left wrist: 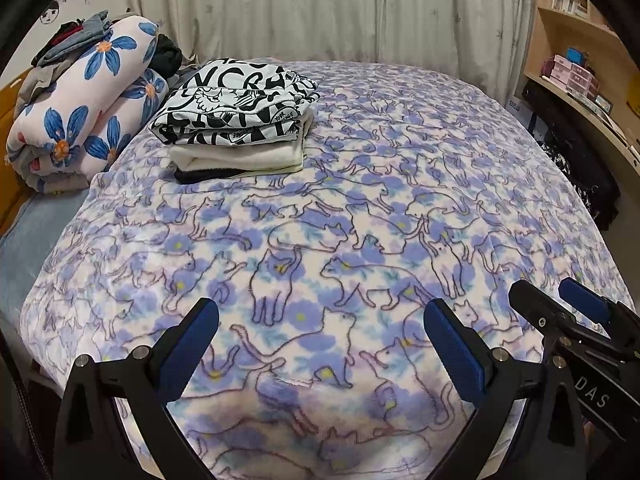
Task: Fold large clothes
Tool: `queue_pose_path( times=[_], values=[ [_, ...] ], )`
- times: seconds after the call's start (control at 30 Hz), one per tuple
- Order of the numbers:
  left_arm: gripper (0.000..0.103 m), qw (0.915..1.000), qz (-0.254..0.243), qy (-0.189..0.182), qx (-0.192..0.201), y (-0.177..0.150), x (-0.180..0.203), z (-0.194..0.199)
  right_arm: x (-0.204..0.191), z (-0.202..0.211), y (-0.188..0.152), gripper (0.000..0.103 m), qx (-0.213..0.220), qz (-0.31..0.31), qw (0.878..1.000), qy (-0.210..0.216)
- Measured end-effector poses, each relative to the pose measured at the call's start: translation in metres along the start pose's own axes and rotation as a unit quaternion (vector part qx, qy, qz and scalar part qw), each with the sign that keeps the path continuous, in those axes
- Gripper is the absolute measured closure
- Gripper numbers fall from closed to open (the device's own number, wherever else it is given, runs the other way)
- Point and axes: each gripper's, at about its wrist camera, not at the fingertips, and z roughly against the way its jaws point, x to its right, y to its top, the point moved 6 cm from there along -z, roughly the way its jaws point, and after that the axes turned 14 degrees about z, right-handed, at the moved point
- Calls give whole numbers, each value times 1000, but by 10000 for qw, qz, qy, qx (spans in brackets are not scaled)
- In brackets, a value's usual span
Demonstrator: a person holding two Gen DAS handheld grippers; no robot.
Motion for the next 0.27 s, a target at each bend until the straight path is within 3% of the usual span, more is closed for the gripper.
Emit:
queue_pose_path(
  times=[0.27],
  values=[
    [2,10000,-18,2,-65,3,-8,-5,-1,-1,1,29,-19,-14,10000,2]
  ],
)
